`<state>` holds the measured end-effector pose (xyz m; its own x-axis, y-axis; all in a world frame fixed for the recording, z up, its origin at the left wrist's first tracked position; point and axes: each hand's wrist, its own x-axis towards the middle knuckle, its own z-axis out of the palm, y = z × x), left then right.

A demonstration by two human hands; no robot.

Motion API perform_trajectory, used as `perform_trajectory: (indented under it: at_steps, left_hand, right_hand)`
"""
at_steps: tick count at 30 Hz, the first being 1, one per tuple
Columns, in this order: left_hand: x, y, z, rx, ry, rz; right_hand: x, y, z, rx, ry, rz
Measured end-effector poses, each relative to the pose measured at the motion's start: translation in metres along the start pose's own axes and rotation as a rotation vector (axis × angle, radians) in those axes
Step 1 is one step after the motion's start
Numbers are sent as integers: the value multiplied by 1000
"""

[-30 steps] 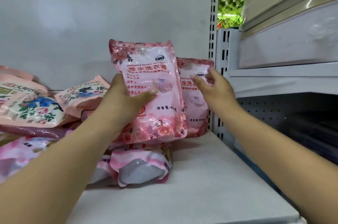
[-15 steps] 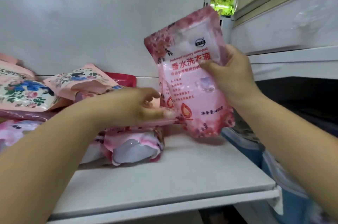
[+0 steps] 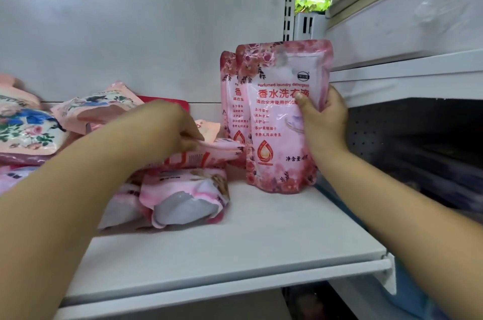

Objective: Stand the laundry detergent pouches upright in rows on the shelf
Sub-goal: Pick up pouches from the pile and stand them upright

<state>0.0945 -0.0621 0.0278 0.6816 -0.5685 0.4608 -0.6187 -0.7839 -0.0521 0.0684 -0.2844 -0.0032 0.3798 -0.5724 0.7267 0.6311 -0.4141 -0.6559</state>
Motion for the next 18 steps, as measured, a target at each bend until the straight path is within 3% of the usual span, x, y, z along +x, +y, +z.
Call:
perform_trajectory:
  at_steps: [6, 12, 16, 18]
  left_hand:
    - [-9, -27, -17, -233, 115, -113]
    - [-21, -22, -22, -261, -68, -77]
    - [-30, -14, -16, -71, -183, -78]
    - [-36, -7, -7, 66, -150, -58]
  right_hand:
    - [6, 9, 8, 4, 66, 51]
    - [14, 18, 33, 43, -99, 160]
    - [16, 22, 28, -121, -208, 201]
    - [12, 26, 22, -247, -288, 255]
